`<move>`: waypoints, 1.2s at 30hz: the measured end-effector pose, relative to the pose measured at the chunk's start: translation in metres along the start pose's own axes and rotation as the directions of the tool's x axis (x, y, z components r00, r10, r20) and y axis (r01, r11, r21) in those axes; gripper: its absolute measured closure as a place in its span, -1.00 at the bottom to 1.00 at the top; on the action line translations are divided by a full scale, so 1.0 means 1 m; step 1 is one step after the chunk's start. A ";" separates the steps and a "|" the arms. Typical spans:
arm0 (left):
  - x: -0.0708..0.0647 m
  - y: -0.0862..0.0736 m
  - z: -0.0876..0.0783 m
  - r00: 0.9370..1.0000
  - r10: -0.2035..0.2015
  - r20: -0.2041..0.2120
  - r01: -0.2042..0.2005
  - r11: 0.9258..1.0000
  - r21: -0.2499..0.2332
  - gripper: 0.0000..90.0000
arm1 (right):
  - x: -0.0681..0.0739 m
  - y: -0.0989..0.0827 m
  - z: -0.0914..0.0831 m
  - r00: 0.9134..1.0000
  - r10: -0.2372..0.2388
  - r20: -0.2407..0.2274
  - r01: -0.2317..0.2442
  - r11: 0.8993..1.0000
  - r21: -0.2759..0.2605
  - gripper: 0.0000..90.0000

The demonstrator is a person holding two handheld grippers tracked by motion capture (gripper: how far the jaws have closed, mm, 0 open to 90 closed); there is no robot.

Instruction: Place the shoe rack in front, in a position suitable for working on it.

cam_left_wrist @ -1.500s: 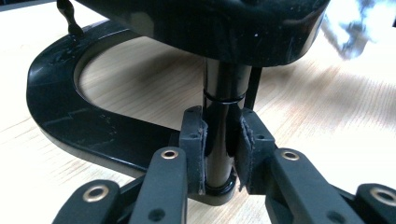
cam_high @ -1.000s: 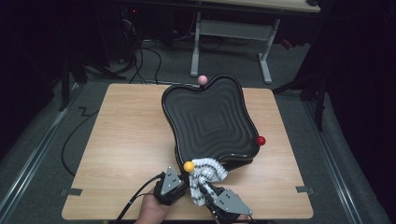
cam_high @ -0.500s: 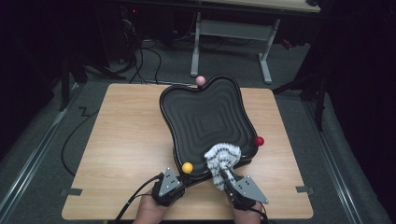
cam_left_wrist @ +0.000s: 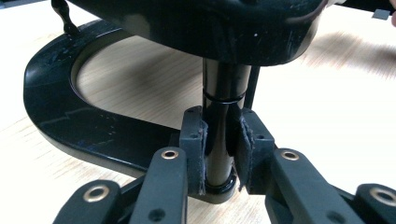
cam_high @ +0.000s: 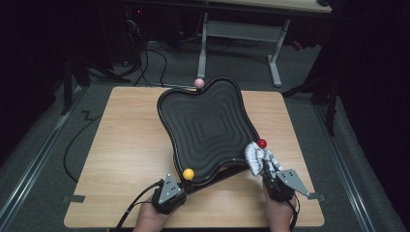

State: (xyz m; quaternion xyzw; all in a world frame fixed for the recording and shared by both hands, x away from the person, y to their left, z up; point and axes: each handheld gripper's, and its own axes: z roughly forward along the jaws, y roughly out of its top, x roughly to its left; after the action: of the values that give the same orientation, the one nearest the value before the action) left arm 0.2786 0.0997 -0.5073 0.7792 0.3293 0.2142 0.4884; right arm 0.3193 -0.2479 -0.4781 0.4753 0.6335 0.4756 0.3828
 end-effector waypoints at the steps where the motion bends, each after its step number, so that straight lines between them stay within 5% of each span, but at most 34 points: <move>1: 0.000 0.000 0.000 1.000 0.000 -0.001 0.000 1.000 0.000 0.66 | 0.002 -0.001 0.002 1.000 -0.003 -0.002 0.003 1.000 0.003 0.79; 5: -0.001 0.000 0.000 1.000 -0.002 -0.004 0.002 1.000 0.001 0.66 | 0.018 0.000 0.001 0.998 -0.031 -0.054 0.031 1.000 0.000 0.79; 8: -0.002 0.001 0.002 1.000 -0.003 -0.001 0.003 1.000 -0.002 0.66 | 0.043 0.000 -0.004 0.987 -0.073 -0.140 0.072 0.997 -0.013 0.79; 10: -0.003 0.001 0.002 1.000 -0.003 0.001 0.003 1.000 -0.002 0.66 | 0.047 0.001 -0.004 0.985 -0.078 -0.156 0.077 0.997 -0.013 0.79; 13: -0.004 0.001 0.003 1.000 -0.004 0.002 0.004 1.000 -0.004 0.66 | 0.069 -0.002 -0.004 0.966 -0.101 -0.240 0.102 0.995 -0.009 0.79; 17: -0.004 0.001 0.004 1.000 -0.006 -0.004 0.006 1.000 -0.003 0.66 | 0.102 -0.006 -0.010 0.930 -0.142 -0.340 0.143 0.989 -0.021 0.79; 18: -0.003 0.002 0.004 1.000 -0.010 -0.008 0.010 1.000 -0.002 0.66 | 0.109 -0.006 -0.013 0.931 -0.146 -0.336 0.146 0.989 -0.024 0.79; 20: -0.002 0.002 0.005 1.000 -0.010 -0.004 0.010 1.000 0.000 0.66 | 0.112 -0.006 -0.019 0.916 -0.109 -0.386 0.110 0.994 -0.018 0.79; 21: -0.002 0.003 0.006 1.000 -0.010 -0.003 0.010 1.000 -0.003 0.66 | 0.116 -0.005 -0.026 0.905 -0.146 -0.399 0.141 0.989 -0.042 0.79; 25: -0.009 0.007 0.014 1.000 -0.006 0.014 0.006 1.000 -0.002 0.66 | 0.121 -0.004 -0.035 0.894 -0.156 -0.420 0.148 0.988 -0.050 0.79; 29: -0.025 0.013 0.029 0.999 0.002 0.035 -0.001 1.000 -0.009 0.66 | 0.115 -0.004 -0.043 0.908 -0.162 -0.387 0.156 0.987 -0.048 0.79; 36: -0.066 0.036 0.076 0.996 0.042 0.074 -0.041 0.999 -0.013 0.65 | 0.067 -0.006 -0.046 0.967 -0.097 -0.235 0.096 0.995 -0.015 0.79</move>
State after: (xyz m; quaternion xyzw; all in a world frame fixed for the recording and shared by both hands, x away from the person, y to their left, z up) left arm 0.2936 -0.0058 -0.5083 0.7905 0.2934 0.1970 0.5002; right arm 0.2572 -0.1945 -0.4744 0.3833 0.6961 0.5105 0.3285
